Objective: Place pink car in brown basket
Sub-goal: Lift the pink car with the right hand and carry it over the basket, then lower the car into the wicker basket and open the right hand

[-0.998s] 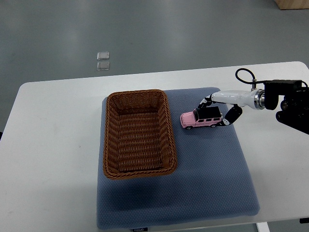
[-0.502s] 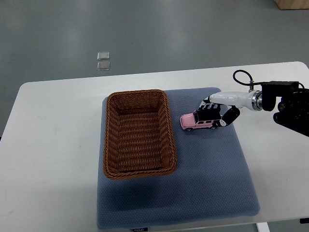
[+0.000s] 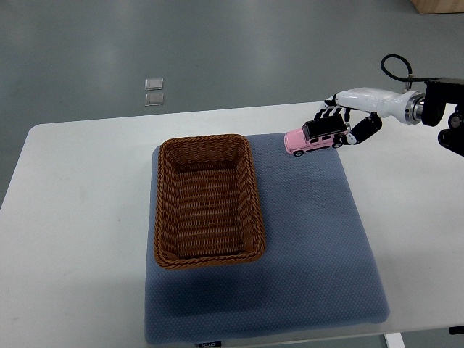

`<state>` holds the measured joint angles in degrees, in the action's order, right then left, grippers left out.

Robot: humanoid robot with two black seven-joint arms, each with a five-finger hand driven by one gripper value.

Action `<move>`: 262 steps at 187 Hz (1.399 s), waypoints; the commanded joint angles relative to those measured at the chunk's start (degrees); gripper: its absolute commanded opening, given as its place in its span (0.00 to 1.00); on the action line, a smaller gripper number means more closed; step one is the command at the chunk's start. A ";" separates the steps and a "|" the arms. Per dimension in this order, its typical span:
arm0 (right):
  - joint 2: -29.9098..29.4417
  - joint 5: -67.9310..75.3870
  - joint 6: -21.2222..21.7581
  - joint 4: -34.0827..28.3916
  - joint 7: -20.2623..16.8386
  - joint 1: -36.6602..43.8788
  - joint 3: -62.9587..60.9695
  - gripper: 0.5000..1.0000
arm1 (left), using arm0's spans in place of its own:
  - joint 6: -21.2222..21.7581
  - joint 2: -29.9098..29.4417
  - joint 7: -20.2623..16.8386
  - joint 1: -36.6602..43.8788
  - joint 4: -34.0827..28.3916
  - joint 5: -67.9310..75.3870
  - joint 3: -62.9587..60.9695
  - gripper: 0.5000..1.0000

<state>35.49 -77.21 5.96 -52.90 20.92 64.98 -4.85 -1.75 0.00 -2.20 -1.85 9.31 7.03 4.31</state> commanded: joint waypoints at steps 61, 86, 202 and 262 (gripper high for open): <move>-9.04 1.62 0.37 -1.50 -0.26 3.93 -0.25 0.00 | -0.01 0.00 0.00 0.00 0.00 0.00 0.00 1.00; -13.17 1.62 0.54 -1.50 -0.44 4.19 -0.16 0.00 | -0.01 0.00 0.00 0.00 0.00 0.00 0.00 1.00; -24.15 1.00 0.19 -0.89 -0.79 2.17 4.59 0.32 | -0.01 0.00 0.00 0.00 0.00 0.00 0.00 1.00; -24.15 1.44 -0.07 -0.36 -0.79 -0.11 4.50 0.82 | -0.01 0.00 0.00 0.00 0.00 0.00 0.00 1.00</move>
<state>11.32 -75.65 5.92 -53.59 20.12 65.28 -0.30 -1.77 0.00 -2.20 -1.84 9.29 7.03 4.31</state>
